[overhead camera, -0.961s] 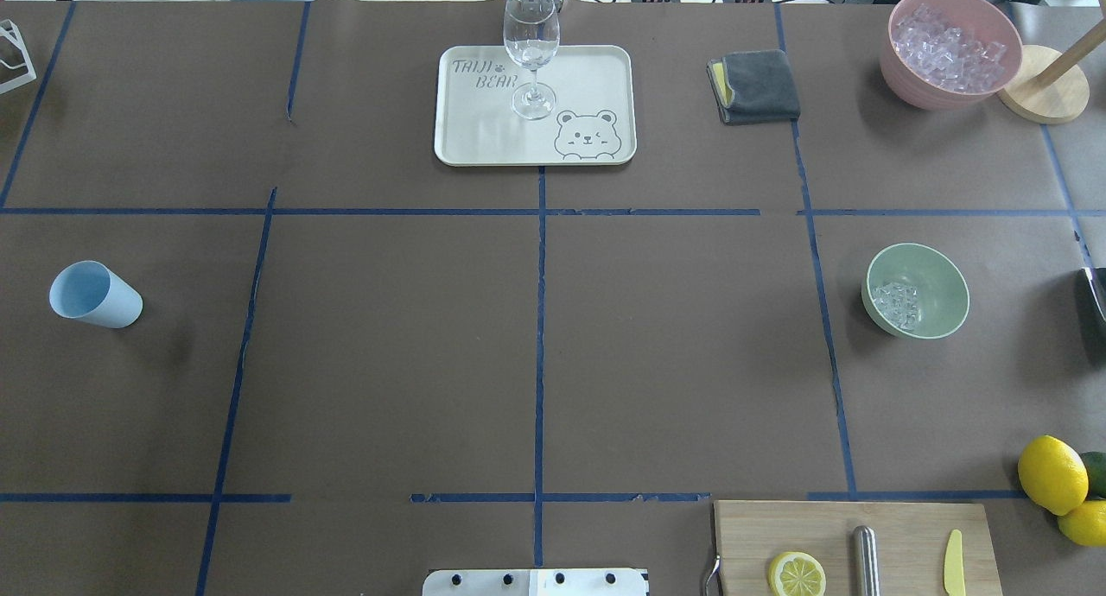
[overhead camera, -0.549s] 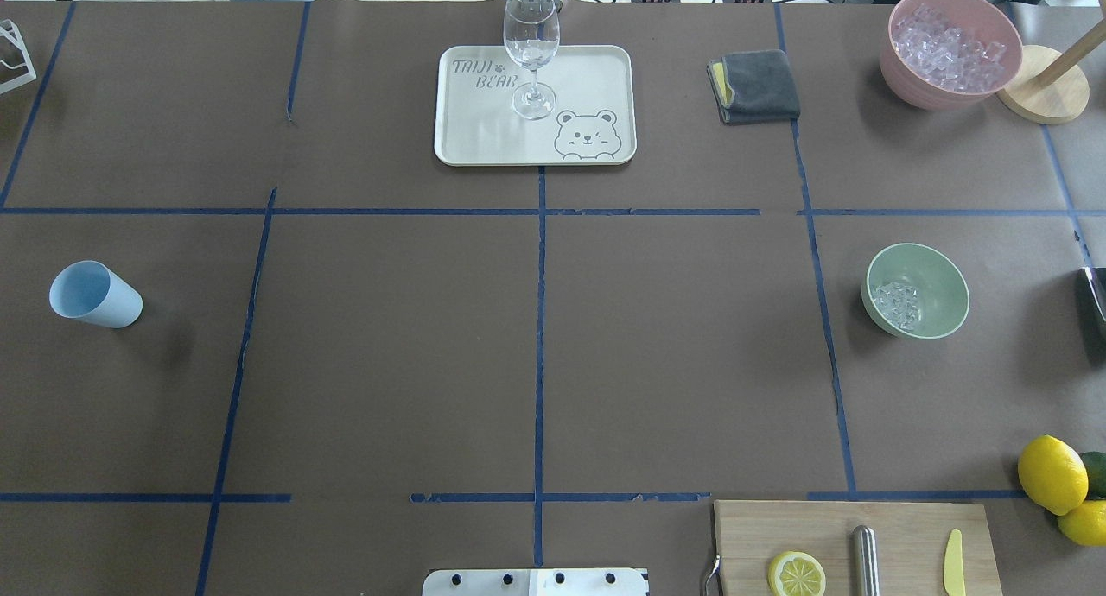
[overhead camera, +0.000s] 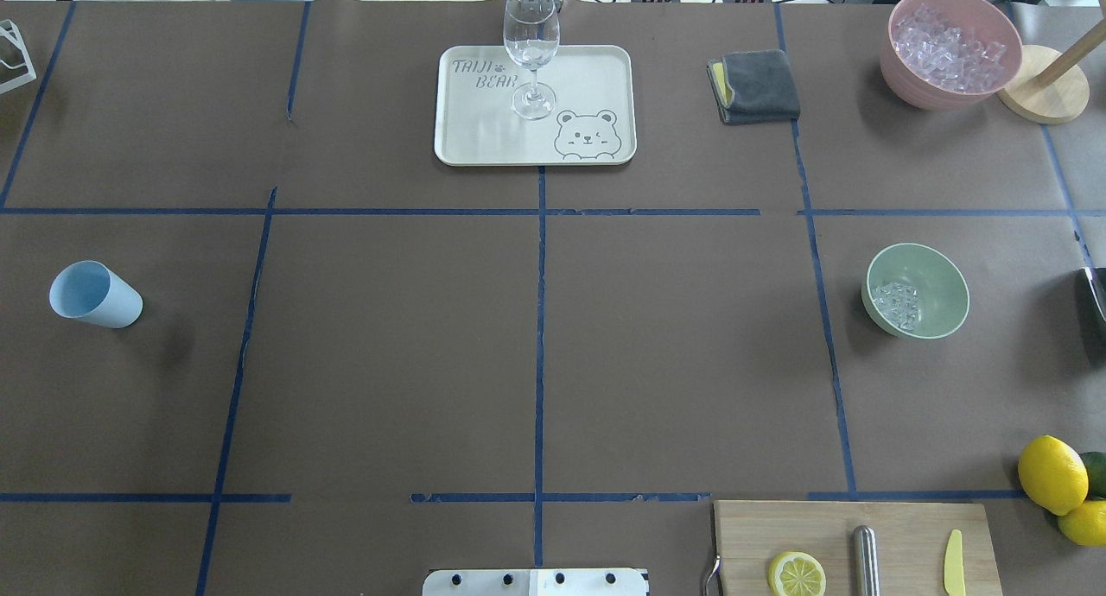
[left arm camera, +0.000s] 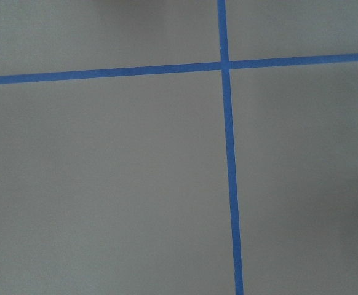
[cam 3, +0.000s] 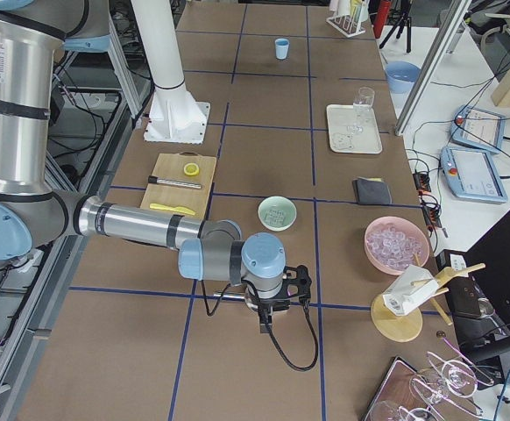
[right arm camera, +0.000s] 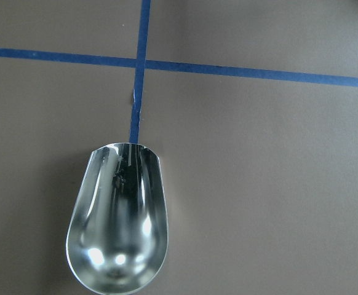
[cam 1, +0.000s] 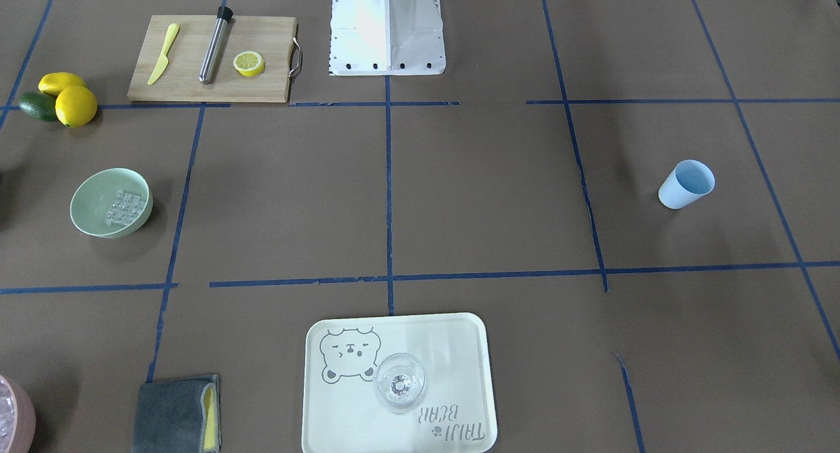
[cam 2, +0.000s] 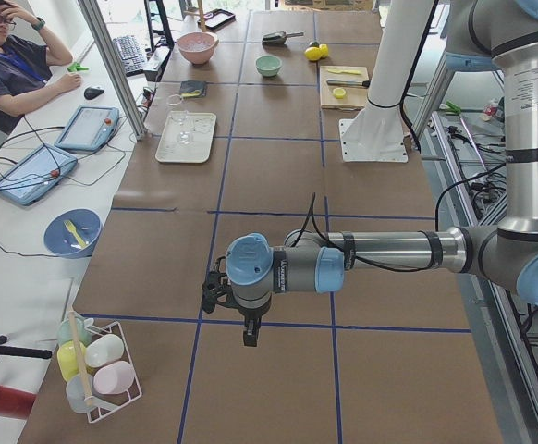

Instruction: Pour ice into bowl

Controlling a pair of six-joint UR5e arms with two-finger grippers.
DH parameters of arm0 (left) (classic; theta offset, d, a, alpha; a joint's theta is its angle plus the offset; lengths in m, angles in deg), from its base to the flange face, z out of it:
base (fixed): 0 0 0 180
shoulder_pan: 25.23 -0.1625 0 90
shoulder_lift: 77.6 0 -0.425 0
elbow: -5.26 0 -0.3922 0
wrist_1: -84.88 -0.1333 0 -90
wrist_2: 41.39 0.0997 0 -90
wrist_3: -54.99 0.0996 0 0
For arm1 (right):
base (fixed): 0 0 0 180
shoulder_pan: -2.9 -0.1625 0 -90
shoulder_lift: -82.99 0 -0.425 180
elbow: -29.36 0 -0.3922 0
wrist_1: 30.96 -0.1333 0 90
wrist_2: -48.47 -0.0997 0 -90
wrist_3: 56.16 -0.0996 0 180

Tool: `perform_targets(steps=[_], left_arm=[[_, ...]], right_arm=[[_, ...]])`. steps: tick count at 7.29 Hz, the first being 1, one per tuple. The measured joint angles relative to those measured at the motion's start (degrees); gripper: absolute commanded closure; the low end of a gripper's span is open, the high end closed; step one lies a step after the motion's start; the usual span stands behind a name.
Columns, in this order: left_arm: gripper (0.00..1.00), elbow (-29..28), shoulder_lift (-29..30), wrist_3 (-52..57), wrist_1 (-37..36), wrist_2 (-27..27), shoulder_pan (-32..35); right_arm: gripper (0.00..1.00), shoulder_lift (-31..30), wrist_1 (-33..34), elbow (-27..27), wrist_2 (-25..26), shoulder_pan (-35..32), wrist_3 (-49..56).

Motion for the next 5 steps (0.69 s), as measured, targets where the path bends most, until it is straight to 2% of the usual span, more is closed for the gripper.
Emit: perform_targets(steps=[2, 5], left_arm=[[0.00, 0.1, 0.0, 0.0, 0.1, -0.1, 0.0], [0.00, 0.2, 0.0, 0.0, 0.3, -0.2, 0.0]], right_arm=[[0.00, -1.4, 1.1, -2.2, 0.3, 0.4, 0.5], [0.00, -2.1, 1.2, -2.3, 0.0, 0.4, 0.6]])
